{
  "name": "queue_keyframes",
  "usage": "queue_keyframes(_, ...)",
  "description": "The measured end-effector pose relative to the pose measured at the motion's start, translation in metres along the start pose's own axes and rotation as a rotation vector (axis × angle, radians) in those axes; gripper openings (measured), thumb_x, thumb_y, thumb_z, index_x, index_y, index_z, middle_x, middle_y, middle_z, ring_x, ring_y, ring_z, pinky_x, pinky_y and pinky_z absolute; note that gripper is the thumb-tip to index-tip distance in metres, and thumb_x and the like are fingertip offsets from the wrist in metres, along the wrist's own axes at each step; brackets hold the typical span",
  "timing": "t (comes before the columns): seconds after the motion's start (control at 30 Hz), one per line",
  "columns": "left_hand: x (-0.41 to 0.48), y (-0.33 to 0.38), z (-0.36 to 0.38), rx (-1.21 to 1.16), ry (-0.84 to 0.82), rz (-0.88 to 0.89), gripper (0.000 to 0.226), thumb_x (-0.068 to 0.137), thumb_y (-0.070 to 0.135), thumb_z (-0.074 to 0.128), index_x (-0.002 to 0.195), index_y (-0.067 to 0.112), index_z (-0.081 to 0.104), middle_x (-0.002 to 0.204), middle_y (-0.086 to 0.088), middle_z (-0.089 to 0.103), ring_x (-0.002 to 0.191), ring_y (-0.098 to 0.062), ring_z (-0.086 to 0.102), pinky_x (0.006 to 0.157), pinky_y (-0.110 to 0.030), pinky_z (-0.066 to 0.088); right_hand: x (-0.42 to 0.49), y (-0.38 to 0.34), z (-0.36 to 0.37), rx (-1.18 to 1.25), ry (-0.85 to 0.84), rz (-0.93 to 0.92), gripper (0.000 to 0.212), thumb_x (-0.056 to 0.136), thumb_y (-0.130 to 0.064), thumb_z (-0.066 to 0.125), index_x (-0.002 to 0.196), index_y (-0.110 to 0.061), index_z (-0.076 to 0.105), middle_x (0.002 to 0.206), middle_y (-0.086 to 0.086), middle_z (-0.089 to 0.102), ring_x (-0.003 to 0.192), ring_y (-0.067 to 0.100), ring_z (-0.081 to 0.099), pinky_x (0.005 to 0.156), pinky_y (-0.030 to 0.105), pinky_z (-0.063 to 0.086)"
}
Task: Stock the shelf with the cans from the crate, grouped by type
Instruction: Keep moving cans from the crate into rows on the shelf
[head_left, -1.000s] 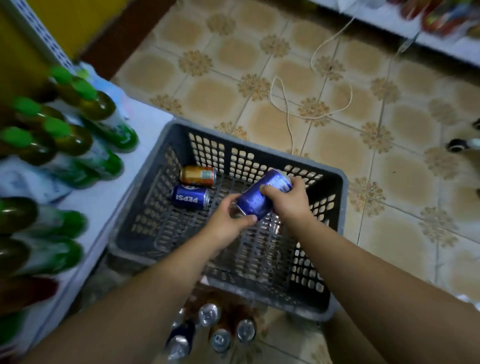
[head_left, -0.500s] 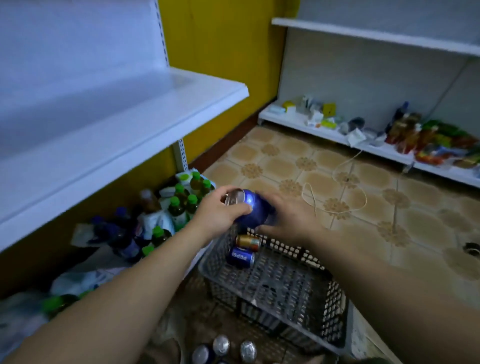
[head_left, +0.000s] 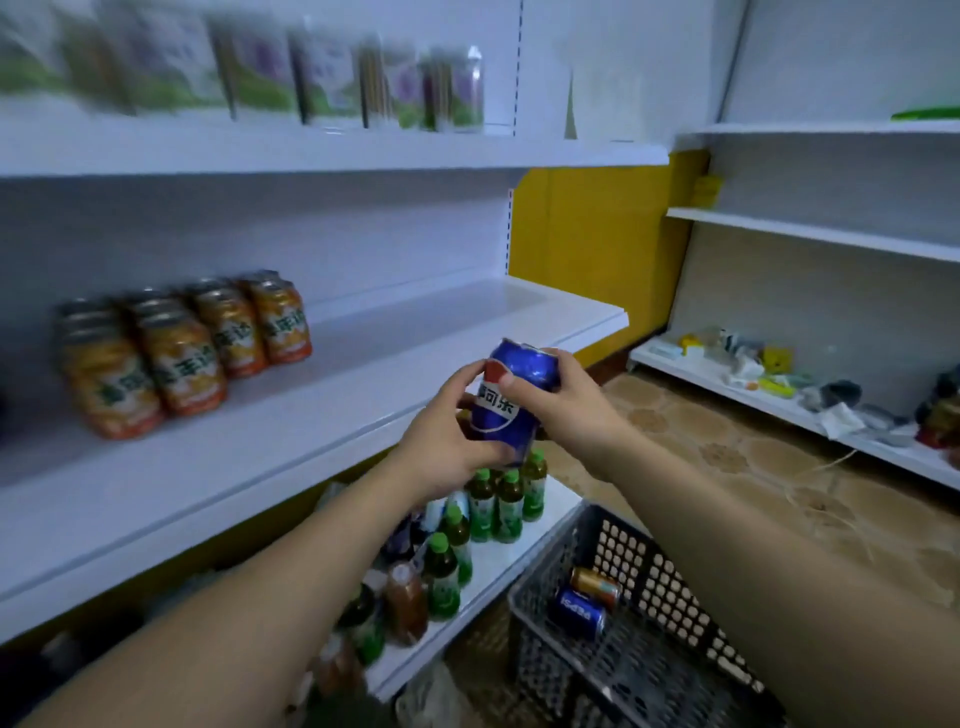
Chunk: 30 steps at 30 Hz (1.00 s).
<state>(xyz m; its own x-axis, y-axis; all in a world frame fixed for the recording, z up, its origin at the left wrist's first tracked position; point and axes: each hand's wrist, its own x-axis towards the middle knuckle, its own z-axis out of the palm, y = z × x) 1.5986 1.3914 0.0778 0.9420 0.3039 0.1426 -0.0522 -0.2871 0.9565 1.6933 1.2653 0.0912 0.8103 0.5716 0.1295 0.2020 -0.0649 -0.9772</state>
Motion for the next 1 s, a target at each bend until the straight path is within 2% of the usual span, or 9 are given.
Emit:
queue_keyframes(0.07,-0.02,0.004,-0.024,0.059,0.056,0.023,0.086,0.069,0.0,0.08,0.13,0.041,0.035,0.113,0.002,0.053,0.091,-0.008,0.061,0.063,-0.017,0.053,-0.002,-0.024,0.028,-0.059,-0.011,-0.038,0.066,0.076,-0.038,0.079,0.128,-0.02,0.043,0.11,-0.002,0.061,0.097,0.018,0.066,0.083,0.04,0.058)
queue_keyframes(0.2,-0.064,0.009,-0.096,0.186,0.174,-0.053,0.077,0.077,0.012,0.076,0.138,0.034,0.035,0.108,0.003,0.056,0.093,-0.007,0.06,0.075,-0.023,0.053,-0.008,-0.054,0.095,-0.061,-0.104,-0.105,0.071,0.076,-0.034,0.079,0.135,-0.02,0.041,0.105,-0.008,0.056,0.099,0.02,0.063,0.086,0.043,0.057)
queue_keyframes(0.27,-0.091,0.008,-0.139,0.262,0.223,-0.133,0.071,0.082,0.023,0.072,0.142,0.027,0.035,0.116,0.0,0.058,0.102,-0.01,0.058,0.084,-0.026,0.048,-0.013,-0.065,0.133,-0.05,-0.167,-0.117,0.068,0.077,-0.029,0.078,0.134,-0.019,0.042,0.105,-0.007,0.056,0.099,0.019,0.062,0.087,0.043,0.056)
queue_keyframes(0.4,-0.159,-0.011,-0.225,0.546,0.346,-0.369,0.062,0.088,0.047,0.06,0.141,0.022,0.041,0.14,-0.002,0.047,0.123,-0.017,0.048,0.094,-0.027,0.038,-0.025,-0.08,0.207,0.028,-0.326,-0.095,0.064,0.078,-0.019,0.078,0.132,-0.02,0.043,0.11,-0.003,0.058,0.099,0.02,0.061,0.086,0.043,0.056)
queue_keyframes(0.53,-0.236,-0.044,-0.303,0.849,0.391,-0.667,0.072,0.088,0.061,0.049,0.145,0.019,0.037,0.152,-0.004,0.034,0.135,-0.021,0.038,0.107,-0.031,0.032,-0.037,-0.086,0.272,0.026,-0.467,-0.117,0.058,0.078,-0.012,0.077,0.123,-0.025,0.043,0.104,-0.009,0.055,0.102,0.019,0.057,0.085,0.036,0.052)
queue_keyframes(0.63,-0.274,-0.064,-0.34,0.974,0.424,-0.823,0.078,0.086,0.072,0.035,0.148,0.025,0.029,0.158,0.0,0.022,0.143,-0.022,0.024,0.116,-0.045,0.02,-0.043,-0.086,0.314,-0.039,-0.527,-0.118,0.067,0.075,-0.013,0.079,0.131,-0.024,0.042,0.122,-0.002,0.056,0.111,0.022,0.056,0.091,0.038,0.052)
queue_keyframes(0.77,-0.284,-0.076,-0.353,1.072,0.459,-0.863,0.077,0.085,0.076,0.026,0.15,0.036,0.018,0.161,0.006,0.007,0.147,-0.02,0.006,0.115,-0.056,0.004,-0.042,-0.087,0.353,-0.078,-0.566,-0.125,0.073,0.075,-0.013,0.079,0.136,-0.023,0.04,0.121,-0.004,0.051,0.113,0.021,0.054,0.094,0.039,0.05)
queue_keyframes(0.9,-0.283,-0.083,-0.353,1.135,0.479,-0.847,0.078,0.084,0.077,0.023,0.15,0.037,0.014,0.161,0.008,0.004,0.148,-0.018,0.003,0.115,-0.058,0.003,-0.034,-0.092,0.383,-0.111,-0.607,-0.168,0.062,0.077,-0.011,0.078,0.127,-0.024,0.042,0.118,-0.005,0.05,0.108,0.016,0.052,0.092,0.034,0.049)
queue_keyframes(1.0,-0.284,-0.085,-0.354,1.146,0.491,-0.836,0.078,0.083,0.077,0.023,0.15,0.038,0.013,0.161,0.008,0.004,0.147,-0.018,0.003,0.115,-0.057,0.002,-0.029,-0.096,0.411,-0.127,-0.63,-0.218,0.062,0.078,-0.012,0.077,0.13,-0.021,0.044,0.116,-0.007,0.049,0.108,0.013,0.05,0.095,0.035,0.047)
